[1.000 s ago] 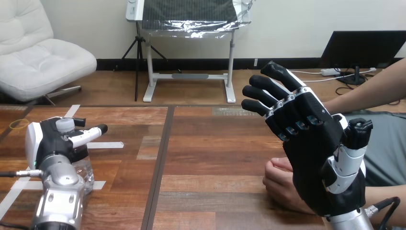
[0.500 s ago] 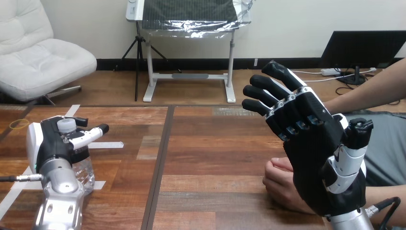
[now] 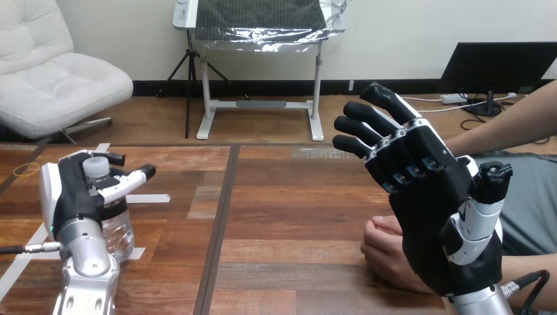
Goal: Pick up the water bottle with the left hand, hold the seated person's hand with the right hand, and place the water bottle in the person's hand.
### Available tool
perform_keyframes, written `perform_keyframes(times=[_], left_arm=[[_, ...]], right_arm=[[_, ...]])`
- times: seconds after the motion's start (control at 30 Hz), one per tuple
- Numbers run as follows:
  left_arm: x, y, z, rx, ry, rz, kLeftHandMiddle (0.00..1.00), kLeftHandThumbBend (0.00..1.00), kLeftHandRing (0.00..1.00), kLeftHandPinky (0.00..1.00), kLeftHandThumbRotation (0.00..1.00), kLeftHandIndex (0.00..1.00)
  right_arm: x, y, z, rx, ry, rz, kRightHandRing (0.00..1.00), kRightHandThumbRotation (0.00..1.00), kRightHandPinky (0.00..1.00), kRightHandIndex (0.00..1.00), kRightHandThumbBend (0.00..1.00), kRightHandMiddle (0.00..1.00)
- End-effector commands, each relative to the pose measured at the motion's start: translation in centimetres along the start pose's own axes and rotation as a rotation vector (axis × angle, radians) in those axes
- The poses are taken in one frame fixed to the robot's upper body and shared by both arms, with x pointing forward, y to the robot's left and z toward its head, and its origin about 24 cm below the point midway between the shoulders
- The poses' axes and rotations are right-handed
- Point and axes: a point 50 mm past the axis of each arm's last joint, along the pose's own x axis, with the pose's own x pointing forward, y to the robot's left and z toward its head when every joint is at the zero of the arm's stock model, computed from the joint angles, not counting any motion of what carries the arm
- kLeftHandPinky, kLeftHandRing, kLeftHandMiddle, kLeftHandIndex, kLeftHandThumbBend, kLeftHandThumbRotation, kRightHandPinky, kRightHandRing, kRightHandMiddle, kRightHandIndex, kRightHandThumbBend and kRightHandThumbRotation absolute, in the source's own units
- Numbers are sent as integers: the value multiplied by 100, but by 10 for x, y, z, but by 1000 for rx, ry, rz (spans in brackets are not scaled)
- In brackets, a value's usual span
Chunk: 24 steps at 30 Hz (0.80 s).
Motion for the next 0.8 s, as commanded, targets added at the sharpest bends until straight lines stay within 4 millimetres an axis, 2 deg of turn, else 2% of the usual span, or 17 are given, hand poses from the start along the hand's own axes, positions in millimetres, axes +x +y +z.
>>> perform_keyframes(times=[0.0,0.43,0.77], left_arm=[[3,1,45,-67,-220,20,43,82,38,31,0,44],[-10,-1,59,-87,-353,-26,42,84,38,33,0,43],[-25,-5,72,-115,-484,-86,41,82,38,32,0,42]], right_arm=[[14,0,10,-10,-73,22,84,99,81,86,74,84],[18,-8,6,-70,-53,7,83,97,82,87,74,83],[30,-33,7,-305,-13,-8,79,93,78,83,72,79]])
